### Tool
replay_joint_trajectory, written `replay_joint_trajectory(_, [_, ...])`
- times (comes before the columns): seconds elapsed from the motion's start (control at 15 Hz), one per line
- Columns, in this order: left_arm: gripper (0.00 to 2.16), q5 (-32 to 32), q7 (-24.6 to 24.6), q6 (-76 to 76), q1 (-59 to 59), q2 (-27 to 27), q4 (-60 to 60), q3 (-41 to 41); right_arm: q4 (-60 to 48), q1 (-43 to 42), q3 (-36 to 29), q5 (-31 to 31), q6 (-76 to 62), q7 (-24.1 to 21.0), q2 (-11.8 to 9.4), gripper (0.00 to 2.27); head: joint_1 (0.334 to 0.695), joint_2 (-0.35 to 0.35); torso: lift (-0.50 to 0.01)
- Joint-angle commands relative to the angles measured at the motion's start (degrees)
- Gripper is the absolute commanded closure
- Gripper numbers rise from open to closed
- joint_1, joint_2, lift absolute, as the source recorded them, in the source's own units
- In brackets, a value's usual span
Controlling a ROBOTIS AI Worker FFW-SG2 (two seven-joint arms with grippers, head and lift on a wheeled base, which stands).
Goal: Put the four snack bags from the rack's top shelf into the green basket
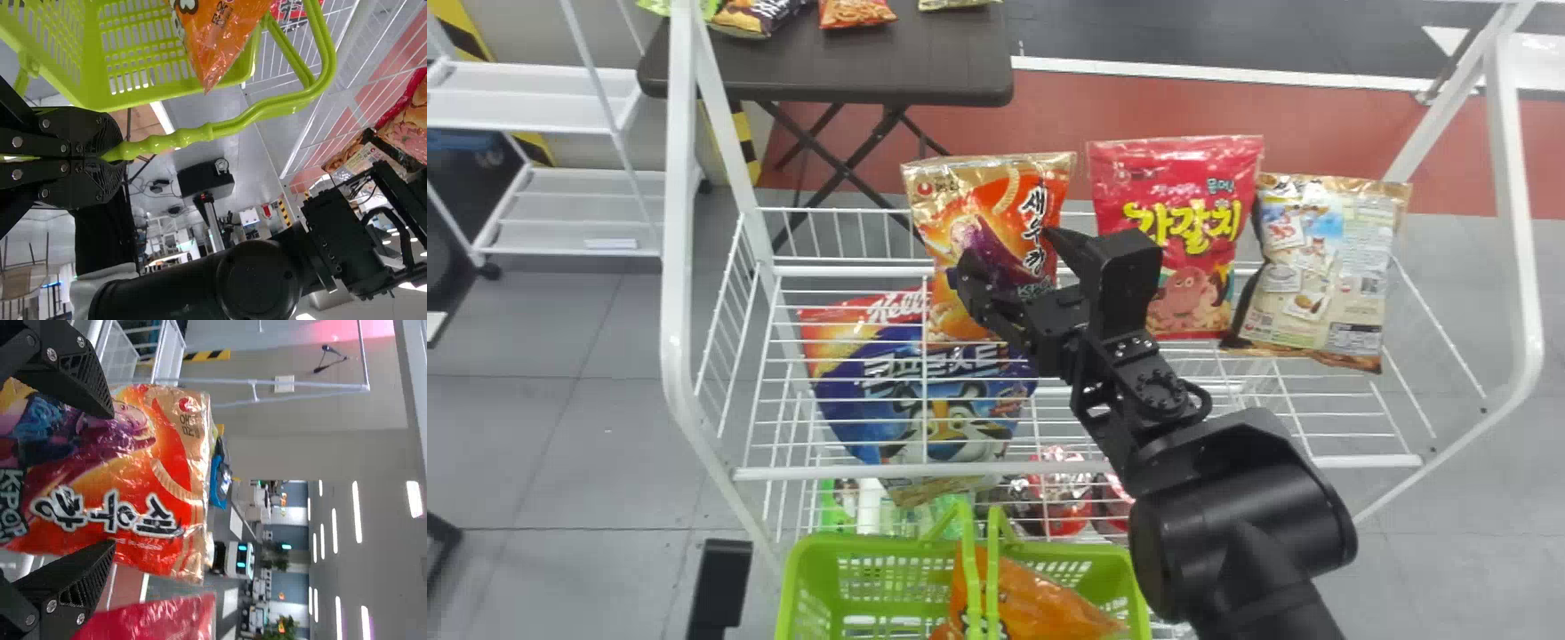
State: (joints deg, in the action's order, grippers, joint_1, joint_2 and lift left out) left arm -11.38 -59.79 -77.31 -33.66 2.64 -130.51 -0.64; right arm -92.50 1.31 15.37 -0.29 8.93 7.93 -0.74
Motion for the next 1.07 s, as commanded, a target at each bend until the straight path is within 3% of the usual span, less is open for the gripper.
replay_joint_trajectory(0.0, [2.14,-0.23,-0.24,0.00,0.70,0.00,0.88,-0.15,1.80,-1.75,0.19,-0.15,2.46,1.47,0.12,0.84,0.695,-0.039,0.000])
replay_joint_trajectory(0.13, [2.14,-0.31,-0.41,0.00,0.97,0.00,1.23,-0.24,1.71,-1.84,0.45,0.73,5.27,1.65,0.12,2.00,0.695,-0.023,0.000])
replay_joint_trajectory(0.27, [2.14,-0.40,-0.41,0.00,1.06,0.00,1.14,-0.24,0.40,-0.61,0.62,1.52,5.09,1.65,0.12,2.13,0.695,-0.021,0.000])
replay_joint_trajectory(0.67, [2.14,-0.31,0.29,0.00,1.23,-0.18,0.96,-0.50,-15.25,9.67,-0.78,1.52,4.74,2.18,-1.72,2.13,0.695,-0.027,0.000])
replay_joint_trajectory(1.0, [2.14,-0.05,0.64,-0.35,1.85,-0.35,0.96,-1.12,-38.10,27.43,-9.48,0.03,14.06,10.70,-2.42,2.12,0.695,-0.075,0.000])
